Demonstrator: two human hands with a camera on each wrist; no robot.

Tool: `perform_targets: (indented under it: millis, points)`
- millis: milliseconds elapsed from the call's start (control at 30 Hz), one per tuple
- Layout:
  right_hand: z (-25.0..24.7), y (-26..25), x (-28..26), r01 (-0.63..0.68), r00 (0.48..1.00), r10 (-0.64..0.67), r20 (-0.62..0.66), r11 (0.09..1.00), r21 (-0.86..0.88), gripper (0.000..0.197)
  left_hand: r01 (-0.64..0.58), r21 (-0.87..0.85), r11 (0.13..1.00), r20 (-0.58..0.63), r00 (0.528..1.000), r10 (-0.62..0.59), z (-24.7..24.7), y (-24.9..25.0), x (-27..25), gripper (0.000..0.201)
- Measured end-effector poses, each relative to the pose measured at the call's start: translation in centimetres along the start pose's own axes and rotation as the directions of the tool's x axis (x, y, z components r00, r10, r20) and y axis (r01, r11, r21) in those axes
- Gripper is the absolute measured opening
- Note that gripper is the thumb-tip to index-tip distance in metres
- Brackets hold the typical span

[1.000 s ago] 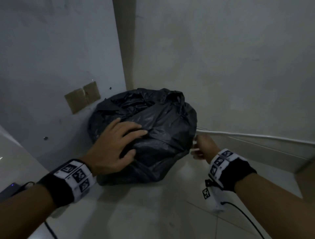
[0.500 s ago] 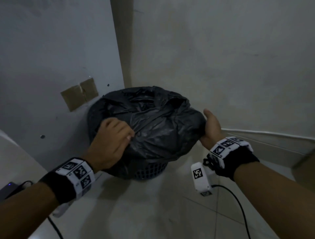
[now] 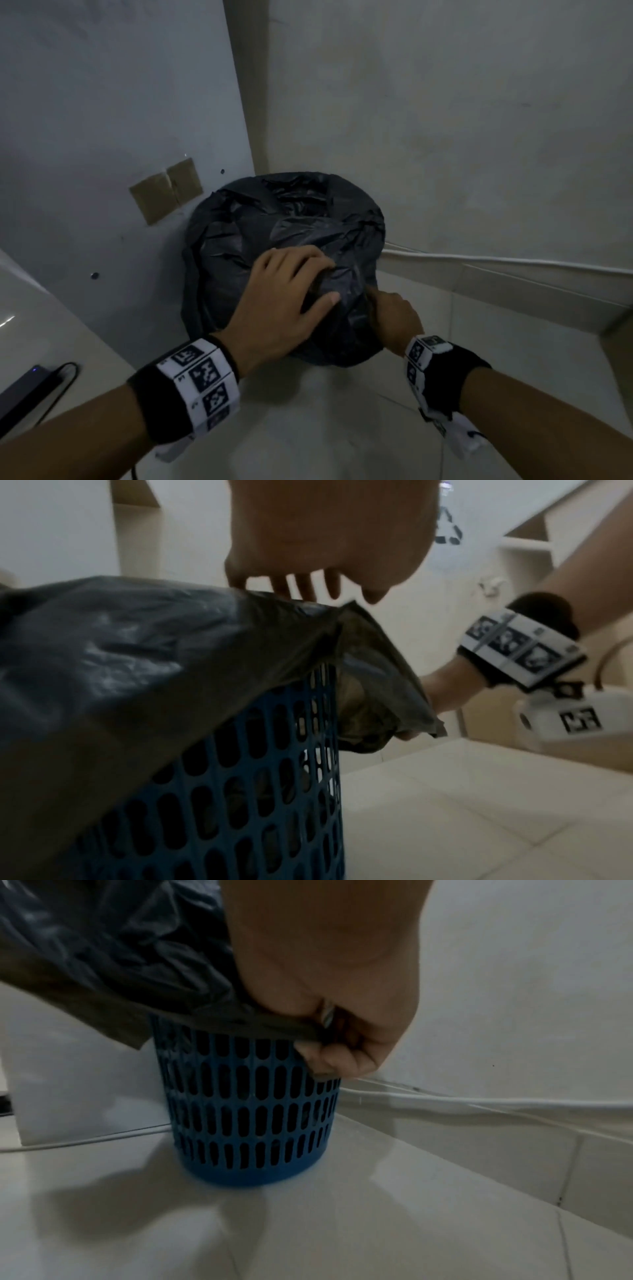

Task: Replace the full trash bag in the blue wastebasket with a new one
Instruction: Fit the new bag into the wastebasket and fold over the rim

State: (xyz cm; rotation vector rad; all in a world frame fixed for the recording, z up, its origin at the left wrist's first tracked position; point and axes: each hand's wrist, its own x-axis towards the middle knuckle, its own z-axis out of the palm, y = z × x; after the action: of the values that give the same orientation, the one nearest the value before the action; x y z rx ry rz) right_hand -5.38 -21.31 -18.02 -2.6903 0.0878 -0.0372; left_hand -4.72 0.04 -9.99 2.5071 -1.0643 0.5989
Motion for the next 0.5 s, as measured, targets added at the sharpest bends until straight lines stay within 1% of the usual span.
perform_targets:
  millis: [33, 100, 133, 167, 200, 267, 300, 333, 400, 467, 500]
  points:
    - [-0.2, 0.1, 0.3, -0.024, 0.998, 0.025, 0.058, 1.000, -0.020, 0.044, 0.018, 0.033, 0.999, 0.039, 0.999, -0.020, 0.3, -0.1, -0.1, 0.045]
    - [-0.6, 0.7, 1.2, -0.086, 0.991, 0.081, 0.107, 0.995, 0.042, 0.037, 0.059, 0.107, 0.993, 0.102, 0.992, -0.070, 0.6, -0.8, -0.3, 0.054]
    - [-0.9, 1.0, 1.6, -0.143, 0.984, 0.126, 0.126, 0.981, 0.134, 0.032, 0.072, 0.144, 0.987, 0.117, 0.989, -0.089, 0.8, -1.1, -0.4, 0.054]
    - [-1.2, 1.2, 2.0, -0.224, 0.971, 0.194, 0.138, 0.939, 0.262, 0.027, 0.070, 0.177, 0.982, 0.117, 0.989, -0.091, 0.8, -1.4, -0.6, 0.051]
    - [-1.6, 1.2, 2.3, -0.307, 0.952, 0.276, 0.135, 0.861, 0.405, 0.023, 0.053, 0.205, 0.977, 0.109, 0.991, -0.077, 0.8, -1.7, -0.8, 0.048]
    - [-2.8, 0.6, 2.6, -0.412, 0.889, 0.438, 0.134, 0.636, 0.652, 0.018, 0.001, 0.257, 0.966, 0.074, 0.997, -0.020, 1.0, -2.5, -1.4, 0.044]
    - [-3.4, 0.1, 2.7, -0.432, 0.862, 0.479, 0.166, 0.522, 0.735, 0.026, -0.027, 0.279, 0.960, 0.048, 0.999, 0.014, 1.0, -3.0, -1.7, 0.042]
    - [-4.0, -0.3, 2.8, -0.440, 0.847, 0.486, 0.216, 0.412, 0.798, 0.038, -0.056, 0.291, 0.955, 0.021, 0.998, 0.052, 1.2, -3.7, -2.0, 0.038]
    - [-4.9, -0.9, 2.9, -0.435, 0.841, 0.445, 0.307, 0.218, 0.874, 0.060, -0.102, 0.296, 0.950, -0.030, 0.993, 0.116, 1.3, -5.2, -2.5, 0.027]
    - [-4.9, -1.2, 3.1, -0.419, 0.849, 0.387, 0.359, 0.080, 0.904, 0.075, -0.113, 0.302, 0.947, -0.051, 0.990, 0.134, 1.0, -6.7, -2.9, 0.024]
    - [-4.8, -1.4, 3.2, -0.405, 0.855, 0.361, 0.372, 0.018, 0.914, 0.079, -0.096, 0.307, 0.947, -0.053, 0.992, 0.118, 0.8, -7.3, -3.0, 0.024]
